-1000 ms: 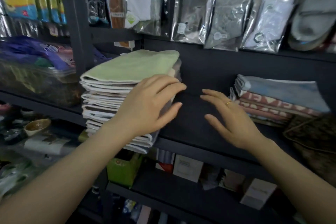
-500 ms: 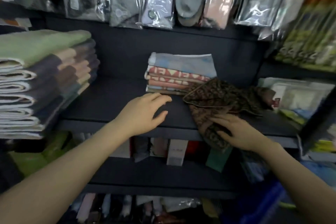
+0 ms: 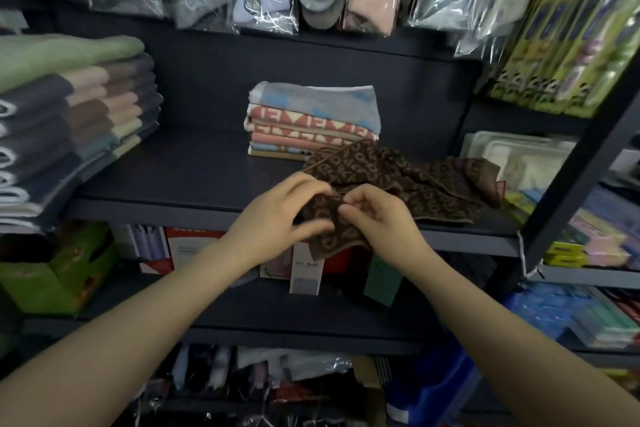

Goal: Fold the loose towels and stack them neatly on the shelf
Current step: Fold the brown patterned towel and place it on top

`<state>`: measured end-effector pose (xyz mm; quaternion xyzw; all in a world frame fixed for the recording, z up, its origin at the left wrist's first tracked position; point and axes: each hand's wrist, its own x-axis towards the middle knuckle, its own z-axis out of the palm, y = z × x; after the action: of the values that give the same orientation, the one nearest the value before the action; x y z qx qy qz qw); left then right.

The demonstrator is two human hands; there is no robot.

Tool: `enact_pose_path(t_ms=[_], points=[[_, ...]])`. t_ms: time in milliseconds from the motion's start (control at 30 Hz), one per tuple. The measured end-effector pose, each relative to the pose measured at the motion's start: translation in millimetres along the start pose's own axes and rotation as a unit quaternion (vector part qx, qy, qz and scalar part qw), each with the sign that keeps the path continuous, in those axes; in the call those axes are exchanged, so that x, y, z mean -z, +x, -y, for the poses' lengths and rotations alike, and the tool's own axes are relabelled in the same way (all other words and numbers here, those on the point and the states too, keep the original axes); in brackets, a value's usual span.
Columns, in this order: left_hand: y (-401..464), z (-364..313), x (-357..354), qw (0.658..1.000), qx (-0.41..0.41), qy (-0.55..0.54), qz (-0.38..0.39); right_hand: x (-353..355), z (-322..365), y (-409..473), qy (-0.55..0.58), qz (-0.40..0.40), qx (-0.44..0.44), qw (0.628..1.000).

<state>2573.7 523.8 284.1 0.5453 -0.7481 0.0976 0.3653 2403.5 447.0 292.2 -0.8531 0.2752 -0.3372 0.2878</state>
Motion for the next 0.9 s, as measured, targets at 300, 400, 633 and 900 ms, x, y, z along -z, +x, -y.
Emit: enact_pose_path(t_ms=[300,400,633,900], points=[[-9,-18,35,0.856,0.259,-0.439,-0.087,4,13,1,-0.173,0.034,0.207,0.962],[-23,-15,50,0.790,0.303,-0.519,-0.124,-9,18,10,-0.133,0.112,0.248,0.953],[-79,6,106,0.830,0.352,-0.403,-0.159,-73,44,17,-0.115,0.297,0.277,0.906],[-156,37,177,0.960,0.245,0.130,-0.041,-131,99,31,0.107,0.132,0.227,0.959]])
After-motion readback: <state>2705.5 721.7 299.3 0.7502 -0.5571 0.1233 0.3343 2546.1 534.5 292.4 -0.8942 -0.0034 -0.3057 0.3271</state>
